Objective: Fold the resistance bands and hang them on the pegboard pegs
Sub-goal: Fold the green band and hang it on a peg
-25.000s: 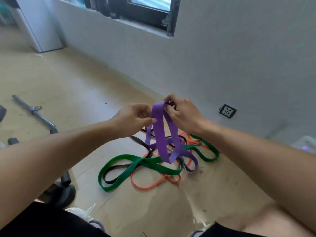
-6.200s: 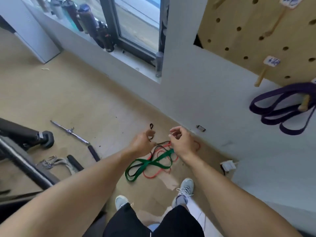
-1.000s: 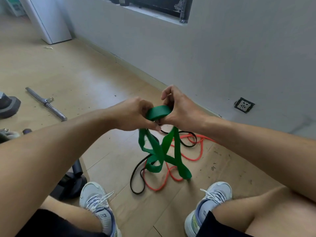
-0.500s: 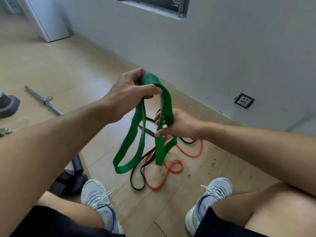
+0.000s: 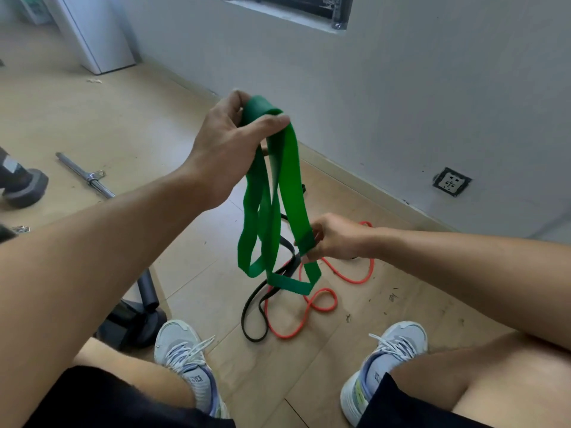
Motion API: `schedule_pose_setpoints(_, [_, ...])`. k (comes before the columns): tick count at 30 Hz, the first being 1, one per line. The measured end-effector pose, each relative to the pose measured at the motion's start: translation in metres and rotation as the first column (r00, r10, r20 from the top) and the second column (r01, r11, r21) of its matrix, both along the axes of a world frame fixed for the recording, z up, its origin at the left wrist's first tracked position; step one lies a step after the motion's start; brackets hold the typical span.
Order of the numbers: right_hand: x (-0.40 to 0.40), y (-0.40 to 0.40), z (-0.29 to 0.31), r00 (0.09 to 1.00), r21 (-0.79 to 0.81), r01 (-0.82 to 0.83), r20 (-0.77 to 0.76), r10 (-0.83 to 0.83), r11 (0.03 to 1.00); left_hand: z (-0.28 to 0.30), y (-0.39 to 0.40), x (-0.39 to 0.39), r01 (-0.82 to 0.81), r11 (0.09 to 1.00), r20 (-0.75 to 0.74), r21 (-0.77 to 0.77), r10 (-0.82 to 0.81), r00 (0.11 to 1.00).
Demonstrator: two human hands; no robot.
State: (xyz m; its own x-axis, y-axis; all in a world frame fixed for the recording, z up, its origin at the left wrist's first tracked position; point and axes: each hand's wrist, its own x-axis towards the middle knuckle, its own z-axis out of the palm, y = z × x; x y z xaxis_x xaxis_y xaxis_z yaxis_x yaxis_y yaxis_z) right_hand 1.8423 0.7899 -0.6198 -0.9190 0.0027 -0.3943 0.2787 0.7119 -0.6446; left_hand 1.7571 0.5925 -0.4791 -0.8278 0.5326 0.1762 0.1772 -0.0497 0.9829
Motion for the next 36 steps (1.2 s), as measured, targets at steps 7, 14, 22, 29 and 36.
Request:
schedule_pose_setpoints(7, [0.005,0.013,-0.019,0.989,0.109,0.096,0.099,-0.107,0.989,-0.006,0.003,-0.009,-0.214,0.97,-0.169,-0.113,0.193,0.967])
schedule_pose_setpoints(14, [0.001,0.036,0.003,0.863,0.062,0.505,-0.037,-0.503,0.861,-0.022,-0.017,-0.033,-0.425,0.895,-0.041,-0.137,0.424,0.905])
schedule_pose_setpoints(22, [-0.003,0.056,0.007,0.75,-0.186,0.661,0.13,-0.649,0.727,-0.036,-0.016,-0.036,-0.479,0.832,-0.22,-0.279,0.43,0.875])
schedule_pose_setpoints(29, [0.01,0.066,-0.004,0.966,0.389,0.232,0.018,-0.259,0.892,-0.034,-0.028,-0.049,-0.603,0.755,-0.13,-0.258,0.592,0.796])
schedule_pose_setpoints(36, [0.015,0.075,0.0,0.927,0.598,0.313,-0.023,-0.375,0.738,-0.042,-0.028,-0.048,-0.571,0.751,-0.191,-0.331,0.539,0.82])
